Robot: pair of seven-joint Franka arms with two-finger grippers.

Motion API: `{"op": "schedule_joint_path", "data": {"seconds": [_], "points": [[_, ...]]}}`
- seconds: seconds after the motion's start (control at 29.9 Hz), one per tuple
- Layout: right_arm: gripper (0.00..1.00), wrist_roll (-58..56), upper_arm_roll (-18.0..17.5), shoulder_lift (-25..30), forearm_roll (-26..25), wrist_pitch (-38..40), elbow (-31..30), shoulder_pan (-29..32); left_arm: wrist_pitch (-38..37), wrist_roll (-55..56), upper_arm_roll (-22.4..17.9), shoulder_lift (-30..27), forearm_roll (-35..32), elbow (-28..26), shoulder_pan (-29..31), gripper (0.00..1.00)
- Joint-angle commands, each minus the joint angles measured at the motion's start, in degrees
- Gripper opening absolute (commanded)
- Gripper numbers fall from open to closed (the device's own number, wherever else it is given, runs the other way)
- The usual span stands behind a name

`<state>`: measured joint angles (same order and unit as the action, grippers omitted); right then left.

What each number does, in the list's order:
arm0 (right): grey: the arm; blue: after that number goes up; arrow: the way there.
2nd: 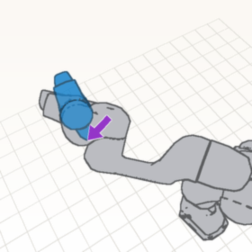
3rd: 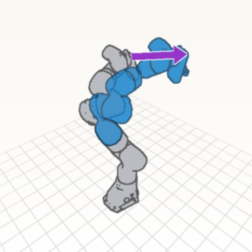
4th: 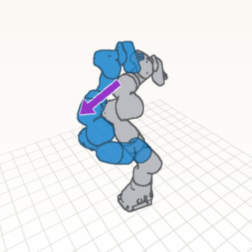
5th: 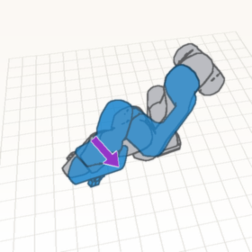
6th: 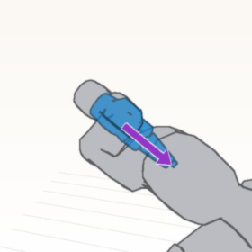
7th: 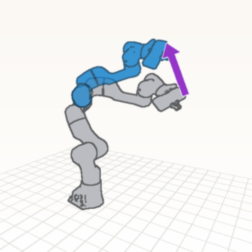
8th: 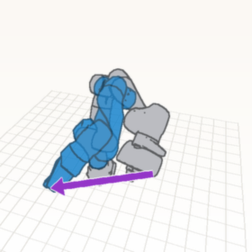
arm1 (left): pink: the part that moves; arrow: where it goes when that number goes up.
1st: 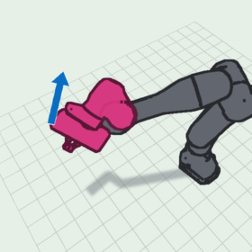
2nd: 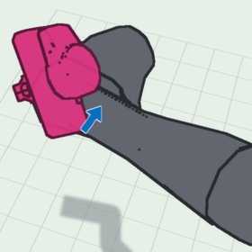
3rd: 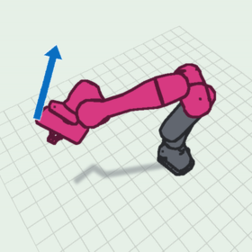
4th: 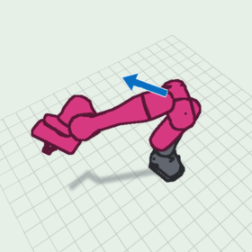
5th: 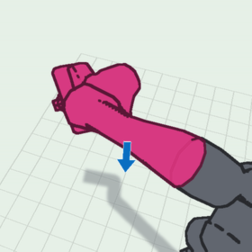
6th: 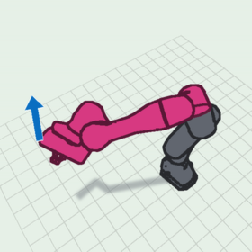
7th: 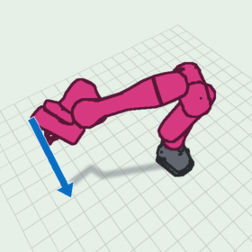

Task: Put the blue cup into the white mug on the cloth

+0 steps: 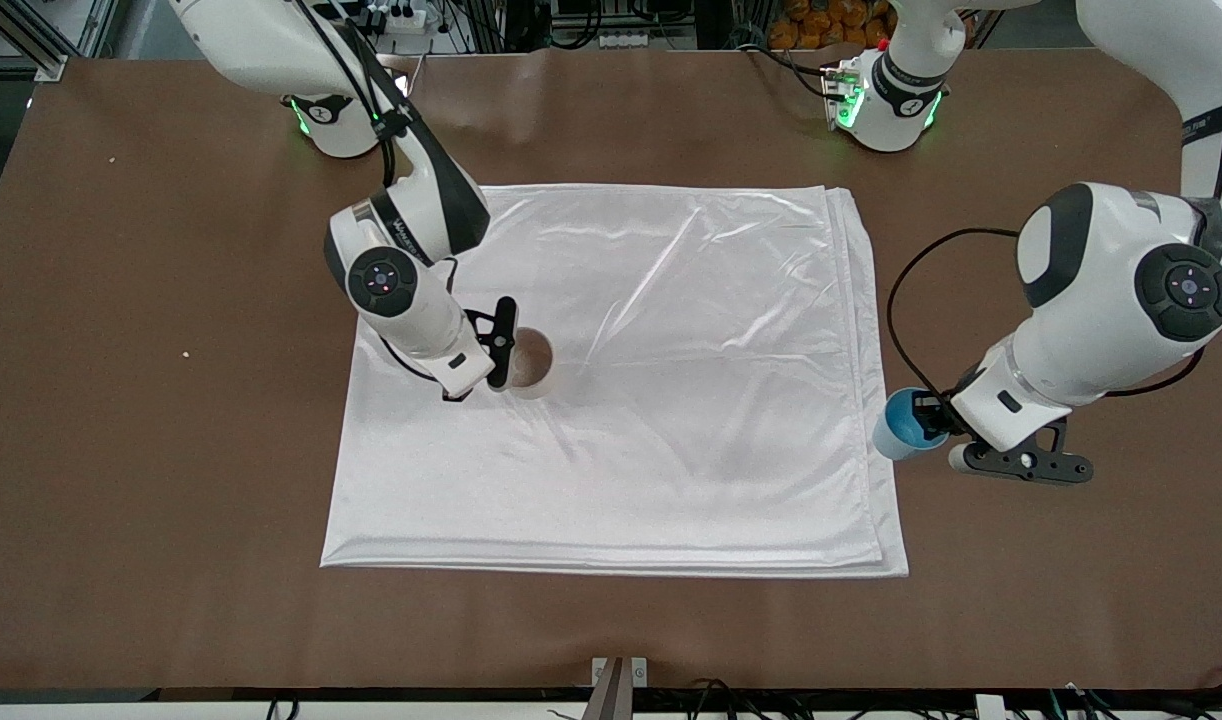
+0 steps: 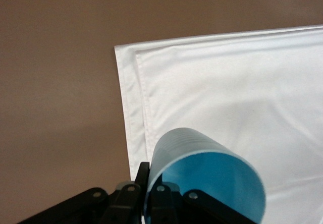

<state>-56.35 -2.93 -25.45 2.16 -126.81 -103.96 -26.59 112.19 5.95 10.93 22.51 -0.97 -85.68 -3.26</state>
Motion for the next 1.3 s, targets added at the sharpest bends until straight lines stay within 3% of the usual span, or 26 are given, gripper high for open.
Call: {"op": "schedule_joint_path", "data": {"seconds": [0.0,0.23,1.07,1.27], "points": [[0.0,7.29,0.47,-1.09,-1.11,-0.36,0.42,-3.02,-4.26,6.6,2.34,-0.1,-0.7,2.01,-0.78,0.0],[0.0,11.79,0.56,-3.02,-1.63,-3.53,0.34,-5.67,-4.35,11.8,2.52,-0.19,-0.79,1.83,-2.37,0.0],[0.0,20.4,0.64,-7.33,-4.36,-8.18,-0.1,-9.18,-4.35,11.97,3.83,-0.97,-1.23,1.92,-2.19,0.0],[0.12,20.4,0.64,-7.51,-4.45,-8.45,-0.1,-9.27,-4.35,14.69,6.64,-1.86,-1.75,1.92,-2.54,0.0]]}}
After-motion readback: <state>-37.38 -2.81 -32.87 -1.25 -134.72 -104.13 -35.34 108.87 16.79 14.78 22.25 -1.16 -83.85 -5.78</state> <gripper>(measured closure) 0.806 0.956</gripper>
